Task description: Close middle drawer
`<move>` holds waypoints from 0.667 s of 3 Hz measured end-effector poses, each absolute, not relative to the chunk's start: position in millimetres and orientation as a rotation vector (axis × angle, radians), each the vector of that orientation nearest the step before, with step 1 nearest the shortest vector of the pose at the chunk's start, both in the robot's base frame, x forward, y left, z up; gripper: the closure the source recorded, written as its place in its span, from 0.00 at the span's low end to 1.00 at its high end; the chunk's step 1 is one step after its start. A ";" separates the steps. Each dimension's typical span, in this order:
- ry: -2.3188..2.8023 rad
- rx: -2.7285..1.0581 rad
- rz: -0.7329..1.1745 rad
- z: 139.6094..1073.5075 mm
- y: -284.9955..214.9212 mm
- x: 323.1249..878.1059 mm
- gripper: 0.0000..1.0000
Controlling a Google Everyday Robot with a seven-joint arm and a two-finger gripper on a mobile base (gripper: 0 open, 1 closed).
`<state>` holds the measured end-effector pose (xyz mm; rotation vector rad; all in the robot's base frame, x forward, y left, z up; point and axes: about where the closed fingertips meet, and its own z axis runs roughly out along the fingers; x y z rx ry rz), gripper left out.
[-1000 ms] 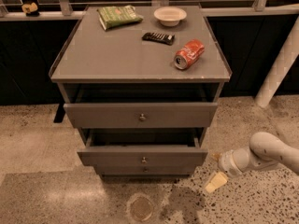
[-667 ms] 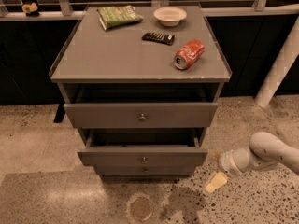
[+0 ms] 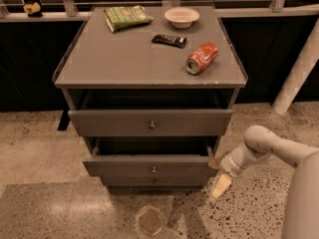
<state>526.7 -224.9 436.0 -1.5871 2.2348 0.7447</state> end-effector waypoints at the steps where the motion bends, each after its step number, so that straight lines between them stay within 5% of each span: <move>1: 2.246 -1.545 0.798 412.7 -224.7 565.8 0.00; 2: 2.247 -1.532 0.803 410.4 -224.5 569.6 0.00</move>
Offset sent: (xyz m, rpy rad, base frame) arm 0.1493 -0.0417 -0.0656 0.1936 -0.0624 -0.3658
